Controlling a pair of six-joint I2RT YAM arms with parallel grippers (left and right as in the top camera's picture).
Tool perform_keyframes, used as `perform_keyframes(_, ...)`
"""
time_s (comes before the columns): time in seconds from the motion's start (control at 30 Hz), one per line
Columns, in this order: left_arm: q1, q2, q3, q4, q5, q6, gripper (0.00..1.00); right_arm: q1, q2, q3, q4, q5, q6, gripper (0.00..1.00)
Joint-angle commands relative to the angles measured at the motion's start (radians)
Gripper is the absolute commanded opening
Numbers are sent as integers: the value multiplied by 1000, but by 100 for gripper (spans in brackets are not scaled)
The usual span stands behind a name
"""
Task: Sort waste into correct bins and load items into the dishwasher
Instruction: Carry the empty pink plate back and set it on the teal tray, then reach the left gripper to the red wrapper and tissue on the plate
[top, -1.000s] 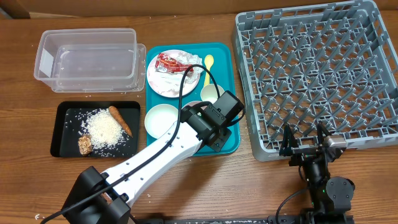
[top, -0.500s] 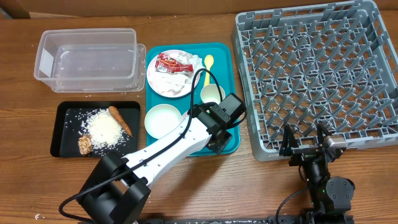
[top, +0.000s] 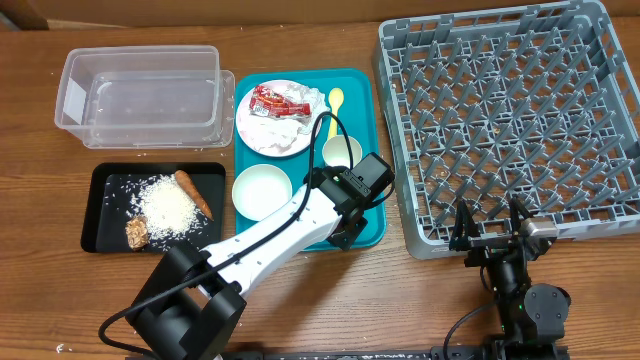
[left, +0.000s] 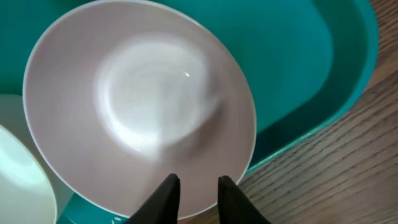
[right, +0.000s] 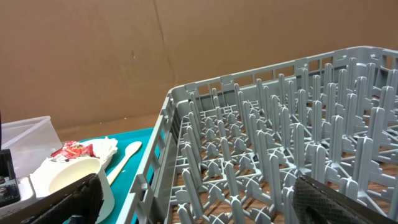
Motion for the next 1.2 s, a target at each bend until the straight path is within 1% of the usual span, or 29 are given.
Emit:
perform_keyframes(0.0,5,6,92,-20,-19,-8,19,-5,-10,-10,5,-2,-1,100)
perform_keyframes(0.07,15,6,155,-43,-19,-9,20,-5,-10,-10,5,-2,-1,100)
perform_keyframes(0.1,26,6,198,-59,-19,-11,25,-5,-10,-10,5,-2,-1,100)
perform_keyframes(0.13,35,6,229,-70,-20,-12,27,-5,-10,-11,5,-2,-1,100)
perform_keyframes(0.2,66,6,300,-101,-20,-12,34,-5,-10,-10,5,-2,-1,100)
perform_keyframes(0.23,85,6,331,-115,-20,-12,41,-5,-10,-10,5,-2,-1,100)
perform_keyframes(0.27,106,6,361,-132,-20,-16,55,-5,-10,-10,5,-2,0,100)
perform_keyframes(0.3,127,6,387,-146,-20,-27,76,-5,-10,-10,5,-2,-1,100)
perform_keyframes(0.33,152,6,410,-161,-19,-39,95,-5,-10,-11,5,-2,-1,100)
perform_keyframes(0.37,180,6,433,-176,-19,-51,100,-5,-10,-10,5,-2,-1,100)
perform_keyframes(0.47,285,6,483,-204,-13,-77,100,-5,-10,-10,5,-2,-1,100)
perform_keyframes(0.53,340,6,485,-204,0,-100,100,-5,-10,-10,5,-2,-1,100)
perform_keyframes(0.7,444,11,481,-203,157,-121,100,-5,-10,-10,5,-2,-1,100)
perform_keyframes(0.83,480,14,481,-169,172,-121,100,-5,-10,-10,5,-2,-1,100)
perform_keyframes(1.03,489,14,482,-55,176,-119,100,-5,-10,-10,5,-2,-1,100)
perform_keyframes(1.17,493,14,520,-43,175,-94,99,-5,-10,-10,5,-2,-1,100)
